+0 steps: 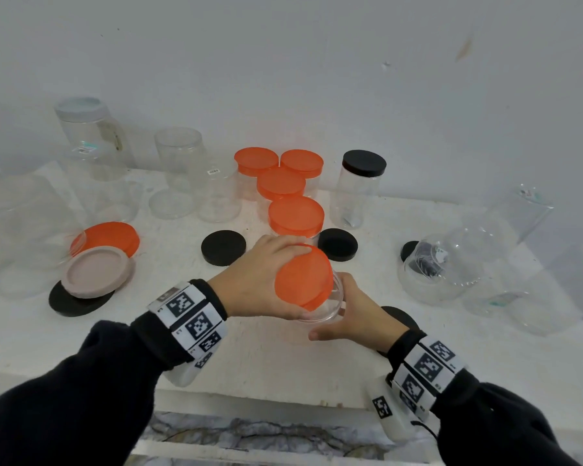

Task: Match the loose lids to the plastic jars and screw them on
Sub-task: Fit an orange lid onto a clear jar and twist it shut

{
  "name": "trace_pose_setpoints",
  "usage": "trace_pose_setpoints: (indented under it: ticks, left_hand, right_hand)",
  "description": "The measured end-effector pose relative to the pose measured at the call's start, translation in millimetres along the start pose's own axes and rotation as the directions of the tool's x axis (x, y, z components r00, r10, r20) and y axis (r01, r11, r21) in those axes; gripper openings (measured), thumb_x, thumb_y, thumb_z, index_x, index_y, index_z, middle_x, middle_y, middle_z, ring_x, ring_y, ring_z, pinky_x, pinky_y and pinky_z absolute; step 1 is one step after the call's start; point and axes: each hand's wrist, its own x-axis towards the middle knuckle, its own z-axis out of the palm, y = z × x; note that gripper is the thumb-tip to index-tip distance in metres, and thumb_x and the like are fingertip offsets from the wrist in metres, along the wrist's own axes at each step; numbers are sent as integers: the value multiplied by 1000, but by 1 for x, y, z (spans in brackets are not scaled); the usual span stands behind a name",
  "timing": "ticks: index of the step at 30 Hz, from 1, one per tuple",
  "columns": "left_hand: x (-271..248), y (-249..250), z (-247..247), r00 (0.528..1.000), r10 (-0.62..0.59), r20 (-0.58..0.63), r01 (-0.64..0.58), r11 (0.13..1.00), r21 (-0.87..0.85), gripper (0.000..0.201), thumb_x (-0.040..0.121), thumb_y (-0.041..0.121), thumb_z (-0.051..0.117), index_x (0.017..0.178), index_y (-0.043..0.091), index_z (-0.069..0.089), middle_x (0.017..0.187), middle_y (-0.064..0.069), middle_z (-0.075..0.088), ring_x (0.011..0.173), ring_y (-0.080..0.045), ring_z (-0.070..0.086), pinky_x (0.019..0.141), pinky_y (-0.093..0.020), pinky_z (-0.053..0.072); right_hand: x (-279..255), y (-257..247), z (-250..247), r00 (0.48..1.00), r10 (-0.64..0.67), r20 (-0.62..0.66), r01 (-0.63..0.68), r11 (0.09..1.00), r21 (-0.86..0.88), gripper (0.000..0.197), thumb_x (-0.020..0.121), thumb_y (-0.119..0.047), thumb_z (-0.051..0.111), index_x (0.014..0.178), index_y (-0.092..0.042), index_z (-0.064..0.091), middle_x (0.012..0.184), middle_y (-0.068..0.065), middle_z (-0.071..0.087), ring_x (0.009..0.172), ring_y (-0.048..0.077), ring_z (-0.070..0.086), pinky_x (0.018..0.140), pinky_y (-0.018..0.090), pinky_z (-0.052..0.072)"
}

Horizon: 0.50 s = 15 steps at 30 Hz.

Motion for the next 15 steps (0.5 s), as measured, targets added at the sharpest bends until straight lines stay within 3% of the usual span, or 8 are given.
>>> trace_pose_setpoints:
  ticks: [2, 8, 15]
  left_hand:
    - [3, 4, 3, 1000, 21, 14, -22, 999, 41, 105, 50, 77, 53, 140, 26, 35, 143, 15, 28, 126, -5, 21, 106, -25, 25]
    - [11, 9, 11, 997, 63, 55, -70, 988, 139, 102, 51, 79, 48, 137, 24, 42, 143, 11, 32, 129, -11, 22, 105, -38, 32]
    - [13, 9, 13, 993, 64, 95, -81, 979, 189, 103, 51, 79, 44, 138, 23, 41, 143, 9, 32, 128, -10, 18, 103, -38, 33]
  right_hand:
    - [1, -1, 2, 1000, -14, -2, 14, 1000, 1, 90, 61, -12, 87, 127, -23, 27, 119, -14, 46, 113, 6, 50, 89, 20, 46]
    - [2, -1, 3, 999, -20, -26, 19, 999, -27, 92, 58, -17, 89, 124, -28, 27, 118, -14, 44, 113, 7, 48, 92, 25, 46]
    - [1, -4, 3, 999, -15, -33, 13, 999, -45, 91, 56, -17, 90, 124, -24, 29, 119, -7, 47, 112, 11, 50, 91, 28, 48]
